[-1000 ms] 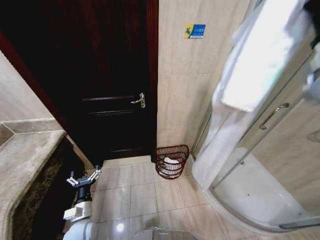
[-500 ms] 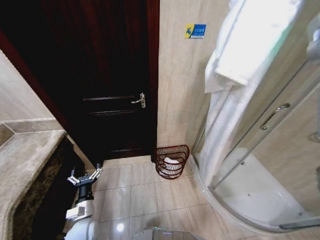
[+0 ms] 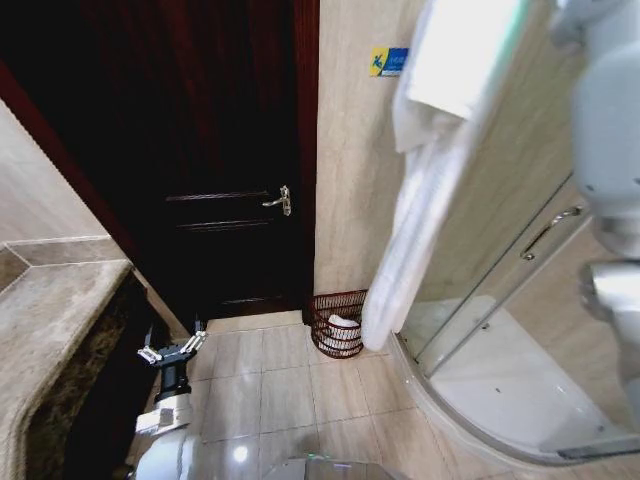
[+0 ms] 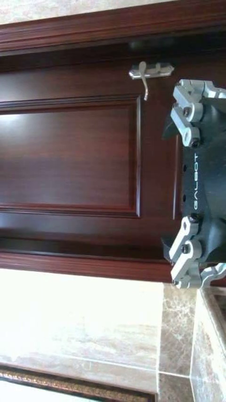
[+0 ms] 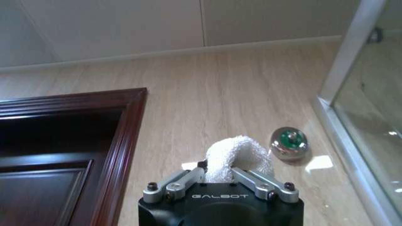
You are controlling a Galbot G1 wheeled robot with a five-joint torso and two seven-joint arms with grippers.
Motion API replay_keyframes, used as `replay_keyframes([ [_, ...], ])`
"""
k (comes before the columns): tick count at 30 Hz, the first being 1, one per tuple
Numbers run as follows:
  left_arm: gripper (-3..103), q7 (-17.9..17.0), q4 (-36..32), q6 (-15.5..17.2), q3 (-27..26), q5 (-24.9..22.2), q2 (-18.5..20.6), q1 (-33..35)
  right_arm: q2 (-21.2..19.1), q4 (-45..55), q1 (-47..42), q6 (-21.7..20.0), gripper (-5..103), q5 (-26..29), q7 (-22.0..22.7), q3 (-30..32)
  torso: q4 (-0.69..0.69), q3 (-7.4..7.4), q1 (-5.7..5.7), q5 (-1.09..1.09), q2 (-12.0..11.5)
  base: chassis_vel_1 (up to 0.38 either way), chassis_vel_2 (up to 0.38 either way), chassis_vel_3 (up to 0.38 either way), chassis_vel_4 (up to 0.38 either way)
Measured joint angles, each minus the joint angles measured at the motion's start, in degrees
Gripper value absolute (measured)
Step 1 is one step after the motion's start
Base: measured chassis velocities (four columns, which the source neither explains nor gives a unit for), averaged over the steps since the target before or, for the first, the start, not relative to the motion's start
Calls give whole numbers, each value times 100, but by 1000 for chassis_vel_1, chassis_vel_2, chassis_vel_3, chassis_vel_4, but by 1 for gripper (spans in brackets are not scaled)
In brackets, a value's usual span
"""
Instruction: Discard the used towel into the hamper.
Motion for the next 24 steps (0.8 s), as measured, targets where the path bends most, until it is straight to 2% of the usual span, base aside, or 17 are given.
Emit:
replay_keyframes([
  [2, 100, 0, 66, -26, -39, -6, 1, 0, 204, -297, 24, 86, 3, -221, -87, 21, -1, 0, -1, 5, 0, 0, 0, 0, 0],
  [10, 100, -19, 167, -99, -121, -62, 12, 15, 415, -328, -631, 245, 3, -729, -242, 188, -2, 0, 0, 7, 0, 0, 0, 0, 0],
  [24, 100, -16, 167, -169, -96, -78, 109, 49, 451, 302, -2015, 412, 3, -1074, -189, 301, -2, 0, 0, 5, 0, 0, 0, 0, 0],
])
